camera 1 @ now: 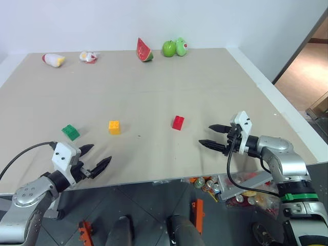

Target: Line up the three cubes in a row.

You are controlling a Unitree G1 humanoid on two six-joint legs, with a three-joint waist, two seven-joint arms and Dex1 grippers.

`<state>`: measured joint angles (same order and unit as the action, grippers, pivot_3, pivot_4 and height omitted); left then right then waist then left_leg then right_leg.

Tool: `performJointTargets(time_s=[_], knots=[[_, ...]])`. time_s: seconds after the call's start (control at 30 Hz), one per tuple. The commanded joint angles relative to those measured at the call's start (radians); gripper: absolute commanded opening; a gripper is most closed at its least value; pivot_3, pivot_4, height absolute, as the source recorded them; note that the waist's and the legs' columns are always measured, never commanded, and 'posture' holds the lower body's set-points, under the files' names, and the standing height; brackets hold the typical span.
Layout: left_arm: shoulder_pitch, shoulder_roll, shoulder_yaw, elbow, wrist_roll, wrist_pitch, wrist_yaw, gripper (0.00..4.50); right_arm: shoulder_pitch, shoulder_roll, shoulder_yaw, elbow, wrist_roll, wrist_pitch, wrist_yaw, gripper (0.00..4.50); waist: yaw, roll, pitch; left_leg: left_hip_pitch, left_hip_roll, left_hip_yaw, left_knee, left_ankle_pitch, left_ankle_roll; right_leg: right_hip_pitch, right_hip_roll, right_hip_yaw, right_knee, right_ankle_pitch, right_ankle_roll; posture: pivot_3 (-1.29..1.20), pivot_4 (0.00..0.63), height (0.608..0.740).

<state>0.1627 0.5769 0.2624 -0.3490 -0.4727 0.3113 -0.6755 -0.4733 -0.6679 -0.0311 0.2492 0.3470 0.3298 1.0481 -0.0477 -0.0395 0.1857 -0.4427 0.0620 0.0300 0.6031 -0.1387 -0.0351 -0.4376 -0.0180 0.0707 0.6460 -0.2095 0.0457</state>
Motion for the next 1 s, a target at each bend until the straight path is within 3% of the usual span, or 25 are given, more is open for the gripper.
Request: performJointTargets(time_s=[0.03, 0.4, 0.67, 1.0], knots=[[-0.008, 0.004, -0.001, -0.017, 0.005, -0.018, -0.007, 4.36, -0.019, -0.002, -0.02, -0.006, 0.001, -0.019, 0.004, 4.5, 0.0, 0.0, 0.0, 0.0, 0.0, 0.0, 0.0, 0.0, 0.0, 0.0, 0.0, 0.0, 0.0, 0.0, 0.0, 0.0, 0.15, 0.74], [-0.07, 0.059, -0.075, -0.1, -0.018, -0.001, -0.107, 4.36, -0.08, 0.034, 0.033, 0.108, -0.068, -0.106, 0.019, 4.5, 0.0, 0.0, 0.0, 0.0, 0.0, 0.0, 0.001, 0.0, 0.0, 0.0, 0.0, 0.0, 0.0, 0.0, 0.0, 0.0, 0.15, 0.74], [-0.218, 0.086, -0.184, -0.096, -0.01, 0.014, -0.188, 4.36, -0.295, 0.117, 0.114, 0.401, -0.169, -0.246, 0.064, 4.5, -0.002, 0.0, 0.0, 0.001, 0.0, -0.001, 0.001, 0.0, 0.001, 0.001, 0.002, 0.0, 0.001, 0.001, 0.0, 0.0, 0.15, 0.74], [-0.249, 0.065, -0.21, -0.064, 0.008, 0.006, -0.189, 4.36, -0.475, 0.217, 0.13, 0.692, -0.233, -0.359, 0.107, 4.5, -0.001, 0.0, 0.0, 0.001, 0.0, -0.002, 0.0, 0.0, 0.001, 0.001, 0.003, 0.001, 0.001, 0.0, 0.001, 0.0, 0.15, 0.74]])
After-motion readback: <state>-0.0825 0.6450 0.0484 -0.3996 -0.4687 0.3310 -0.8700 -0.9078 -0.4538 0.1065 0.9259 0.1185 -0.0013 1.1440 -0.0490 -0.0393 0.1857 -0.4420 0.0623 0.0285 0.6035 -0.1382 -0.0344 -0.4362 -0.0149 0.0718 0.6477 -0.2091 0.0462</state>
